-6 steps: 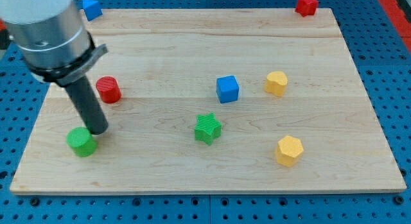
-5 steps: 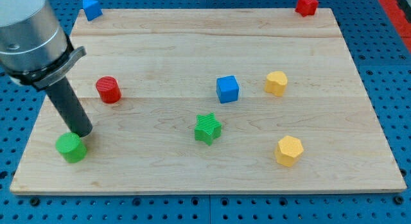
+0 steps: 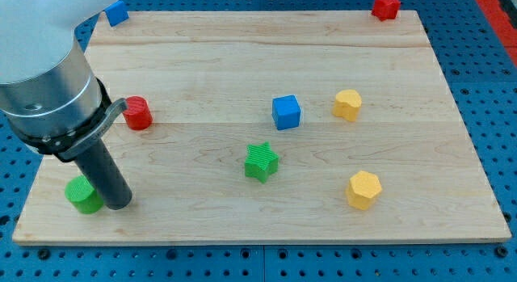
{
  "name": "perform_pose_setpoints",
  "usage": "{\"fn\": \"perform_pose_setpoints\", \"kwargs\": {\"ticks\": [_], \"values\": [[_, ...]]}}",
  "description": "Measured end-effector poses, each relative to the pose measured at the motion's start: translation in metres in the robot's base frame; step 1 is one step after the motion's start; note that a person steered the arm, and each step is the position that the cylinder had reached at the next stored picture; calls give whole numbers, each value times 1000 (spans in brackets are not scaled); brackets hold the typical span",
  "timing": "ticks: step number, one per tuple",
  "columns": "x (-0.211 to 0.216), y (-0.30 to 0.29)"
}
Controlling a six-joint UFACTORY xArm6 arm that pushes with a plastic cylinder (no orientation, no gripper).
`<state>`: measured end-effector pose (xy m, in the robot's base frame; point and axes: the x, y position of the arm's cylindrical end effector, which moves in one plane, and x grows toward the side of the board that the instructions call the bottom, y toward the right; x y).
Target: Move green circle towards the bottom left
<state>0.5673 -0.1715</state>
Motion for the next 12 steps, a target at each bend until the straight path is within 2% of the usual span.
{"fn": "perform_pose_setpoints", "kwargs": {"ticks": [1,3,4,9,10,12], "values": [[-15,13],[-6,-51],[-5,-61],[-32,-67],[-32,-96],[-23,-112]]}}
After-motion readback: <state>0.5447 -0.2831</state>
